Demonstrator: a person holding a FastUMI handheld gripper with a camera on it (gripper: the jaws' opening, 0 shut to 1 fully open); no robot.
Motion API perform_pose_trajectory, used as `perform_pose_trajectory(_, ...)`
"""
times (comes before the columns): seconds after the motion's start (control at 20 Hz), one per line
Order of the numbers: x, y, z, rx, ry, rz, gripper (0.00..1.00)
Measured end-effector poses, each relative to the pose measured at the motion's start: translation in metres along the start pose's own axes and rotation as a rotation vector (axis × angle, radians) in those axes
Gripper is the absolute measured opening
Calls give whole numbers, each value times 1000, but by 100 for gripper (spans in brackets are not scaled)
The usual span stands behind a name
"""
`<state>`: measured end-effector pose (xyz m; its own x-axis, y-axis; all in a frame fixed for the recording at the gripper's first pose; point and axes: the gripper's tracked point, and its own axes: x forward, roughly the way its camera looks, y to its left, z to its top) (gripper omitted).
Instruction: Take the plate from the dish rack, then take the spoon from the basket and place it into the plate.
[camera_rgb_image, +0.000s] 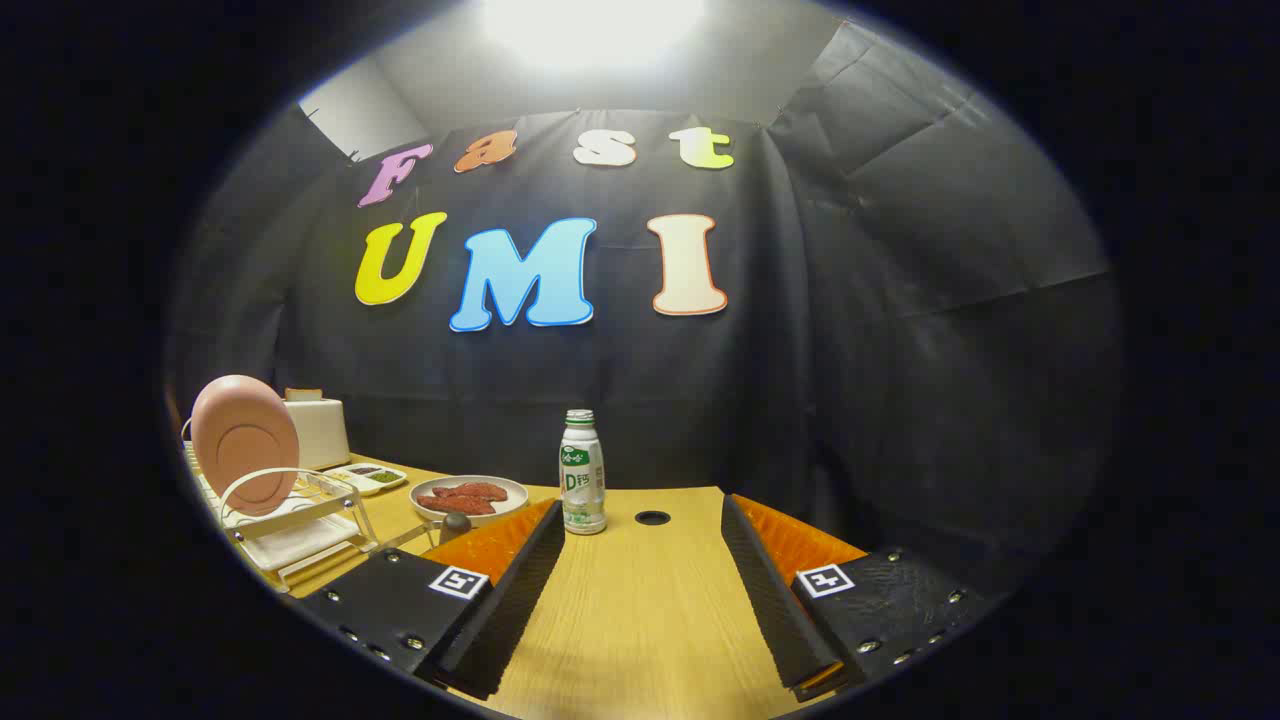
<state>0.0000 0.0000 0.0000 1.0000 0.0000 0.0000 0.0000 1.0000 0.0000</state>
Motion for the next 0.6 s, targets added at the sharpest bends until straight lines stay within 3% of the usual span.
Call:
perform_pose_trajectory(0.3,-53,-2,41,-58,64,-21,96)
perform_pose_trajectory(0.6,-95,48,76,-47,115,5,96)
